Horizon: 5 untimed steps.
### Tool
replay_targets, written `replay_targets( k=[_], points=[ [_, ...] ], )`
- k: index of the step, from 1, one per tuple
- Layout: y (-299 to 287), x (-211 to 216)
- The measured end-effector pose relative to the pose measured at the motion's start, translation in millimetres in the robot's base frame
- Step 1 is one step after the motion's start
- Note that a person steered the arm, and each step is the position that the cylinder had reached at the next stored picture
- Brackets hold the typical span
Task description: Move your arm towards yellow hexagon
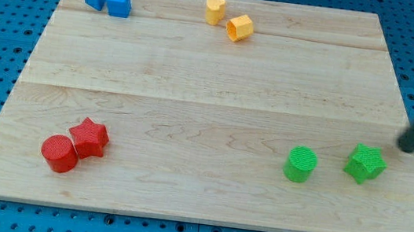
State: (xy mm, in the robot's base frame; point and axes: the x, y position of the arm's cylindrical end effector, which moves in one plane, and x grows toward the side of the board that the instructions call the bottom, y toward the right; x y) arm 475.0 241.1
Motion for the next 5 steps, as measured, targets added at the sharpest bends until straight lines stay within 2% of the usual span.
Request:
replay_targets(
  k=[1, 2, 3, 4, 5],
  points=[
    [-53, 19],
    [-28, 40],
    [-19, 4],
    [-22, -89],
    [-87, -189]
  ],
)
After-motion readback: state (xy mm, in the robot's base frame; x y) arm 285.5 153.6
